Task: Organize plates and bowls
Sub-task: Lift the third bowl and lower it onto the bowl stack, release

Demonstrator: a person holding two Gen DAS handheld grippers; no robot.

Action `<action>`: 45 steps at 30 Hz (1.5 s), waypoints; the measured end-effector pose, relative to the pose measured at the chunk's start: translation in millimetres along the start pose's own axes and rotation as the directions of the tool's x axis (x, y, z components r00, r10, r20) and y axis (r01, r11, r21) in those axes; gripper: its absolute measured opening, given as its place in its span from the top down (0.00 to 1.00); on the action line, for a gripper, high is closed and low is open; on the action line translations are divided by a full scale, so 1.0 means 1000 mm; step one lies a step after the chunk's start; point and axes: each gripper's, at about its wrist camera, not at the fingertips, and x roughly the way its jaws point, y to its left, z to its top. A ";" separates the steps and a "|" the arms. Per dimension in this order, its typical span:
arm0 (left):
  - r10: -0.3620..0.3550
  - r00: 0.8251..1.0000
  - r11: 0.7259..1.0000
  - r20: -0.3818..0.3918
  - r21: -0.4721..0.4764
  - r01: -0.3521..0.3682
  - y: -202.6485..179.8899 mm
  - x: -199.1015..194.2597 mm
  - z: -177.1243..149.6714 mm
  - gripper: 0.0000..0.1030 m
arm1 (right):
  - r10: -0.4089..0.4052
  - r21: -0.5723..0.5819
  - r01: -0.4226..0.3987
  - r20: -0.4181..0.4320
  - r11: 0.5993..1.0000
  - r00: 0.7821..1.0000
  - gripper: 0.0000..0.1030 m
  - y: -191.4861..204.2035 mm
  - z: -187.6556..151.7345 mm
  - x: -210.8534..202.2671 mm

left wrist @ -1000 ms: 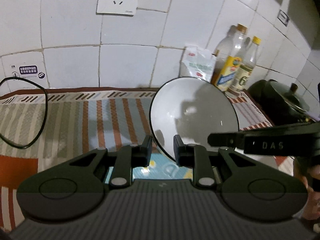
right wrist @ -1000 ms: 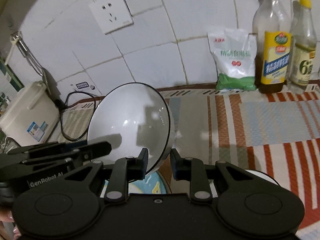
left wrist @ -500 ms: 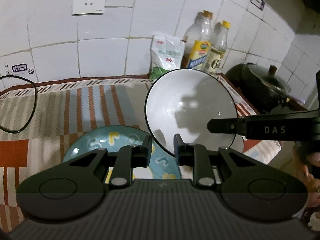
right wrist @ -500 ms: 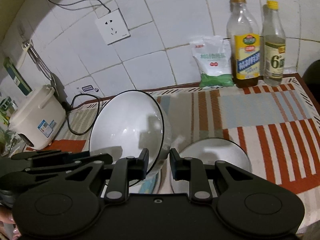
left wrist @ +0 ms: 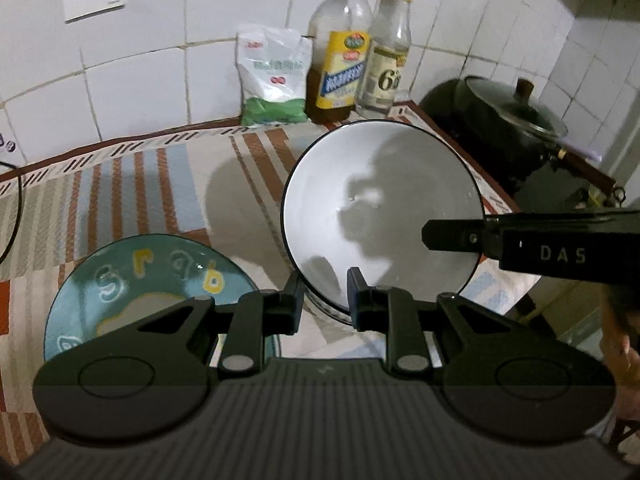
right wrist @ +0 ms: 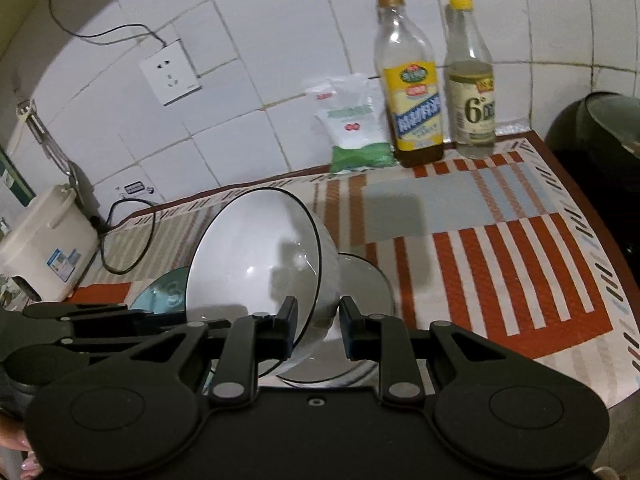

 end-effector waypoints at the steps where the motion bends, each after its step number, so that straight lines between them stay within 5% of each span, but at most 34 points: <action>1: 0.003 1.000 1.000 -0.008 0.001 -0.003 -0.002 0.003 0.000 0.80 | -0.001 0.002 0.001 -0.005 1.000 1.000 0.74 -0.003 -0.001 0.001; 9: 0.060 0.997 0.998 -0.053 0.035 -0.058 -0.012 0.018 0.002 0.79 | -0.014 -0.014 0.013 -0.069 1.000 0.997 0.74 -0.009 -0.003 0.018; 26: -0.016 0.997 0.998 -0.081 -0.055 0.012 0.004 0.029 0.004 0.78 | -0.120 -0.169 0.112 -0.039 0.979 0.992 0.64 0.007 -0.006 0.021; 30: -0.003 0.998 0.999 -0.061 -0.032 0.001 0.001 0.026 0.005 0.77 | -0.141 -0.257 0.135 -0.005 0.957 0.990 0.62 0.017 -0.008 0.014; 37: -0.003 1.000 1.000 0.020 0.007 0.002 -0.002 0.014 -0.002 0.73 | -0.044 -0.315 0.073 0.099 0.946 0.994 0.60 0.021 -0.022 -0.004; 40: -0.033 0.996 0.999 0.086 0.007 0.033 0.002 0.001 -0.010 0.57 | 0.021 -0.285 0.027 0.165 0.958 0.986 0.46 0.013 -0.037 -0.022; 45: -0.088 0.976 0.996 0.202 0.028 0.084 0.006 -0.019 -0.027 0.45 | 0.083 -0.332 0.018 0.287 0.943 0.954 0.30 0.013 -0.071 -0.053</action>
